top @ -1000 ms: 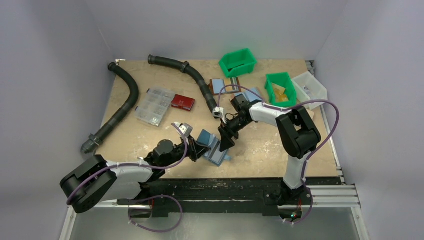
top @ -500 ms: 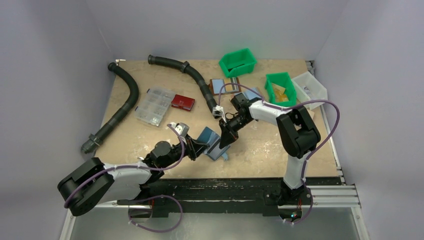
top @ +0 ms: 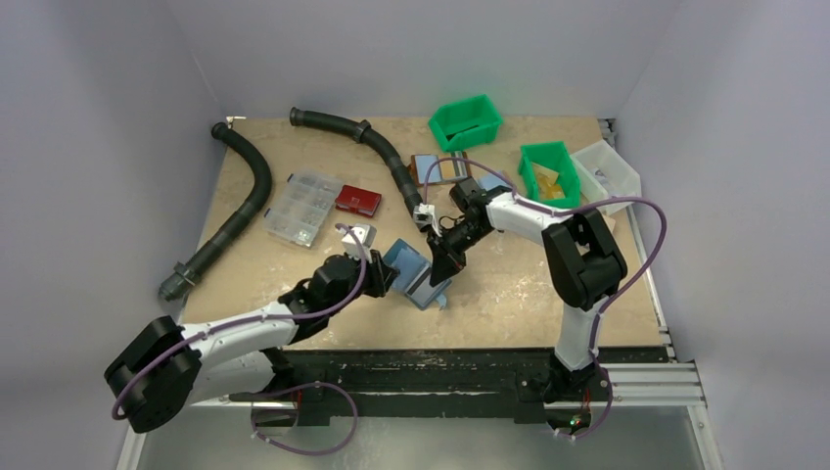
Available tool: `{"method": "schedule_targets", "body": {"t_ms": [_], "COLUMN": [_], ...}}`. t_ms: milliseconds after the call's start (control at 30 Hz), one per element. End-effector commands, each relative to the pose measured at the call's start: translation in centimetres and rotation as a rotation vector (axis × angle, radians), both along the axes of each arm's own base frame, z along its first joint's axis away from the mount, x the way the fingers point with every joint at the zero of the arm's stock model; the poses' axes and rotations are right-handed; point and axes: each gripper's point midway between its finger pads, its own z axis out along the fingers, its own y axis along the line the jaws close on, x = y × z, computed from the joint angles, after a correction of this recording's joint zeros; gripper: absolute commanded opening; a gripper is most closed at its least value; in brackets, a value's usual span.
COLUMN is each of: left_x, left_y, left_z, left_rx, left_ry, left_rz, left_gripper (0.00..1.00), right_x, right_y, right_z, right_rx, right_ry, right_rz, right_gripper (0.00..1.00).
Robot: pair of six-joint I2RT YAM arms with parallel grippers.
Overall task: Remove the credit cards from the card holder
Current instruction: Open the card holder at the center of the board.
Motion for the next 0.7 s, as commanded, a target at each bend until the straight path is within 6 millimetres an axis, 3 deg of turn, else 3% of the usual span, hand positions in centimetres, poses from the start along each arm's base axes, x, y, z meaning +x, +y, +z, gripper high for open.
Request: {"method": "schedule_targets", "body": {"t_ms": [0, 133, 300, 533, 667], "left_x": [2.0, 3.5, 4.8, 4.8, 3.2], "left_y": [2.2, 3.4, 3.6, 4.9, 3.4], "left_z": [-2.3, -2.9, -1.7, 2.0, 5.6], "left_rx": [0.231, 0.385, 0.441, 0.431, 0.286], "left_ry": [0.091, 0.104, 0.061, 0.0, -0.036], "left_rz": [0.134, 0.193, 0.218, 0.26, 0.157], "left_gripper": [0.23, 0.33, 0.4, 0.49, 0.51], "right_x": [0.5, 0.4, 0.3, 0.1, -0.2], "right_y": [0.2, 0.4, 0.7, 1.4, 1.6], "right_z": [0.9, 0.3, -0.4, -1.3, -1.8], "right_rx": [-0.026, -0.053, -0.076, -0.104, -0.121], "right_ry": [-0.005, 0.037, 0.085, 0.126, 0.139], "right_rz": [-0.009, -0.032, -0.055, -0.083, -0.083], "right_gripper": [0.0, 0.0, 0.0, 0.02, 0.03]}}
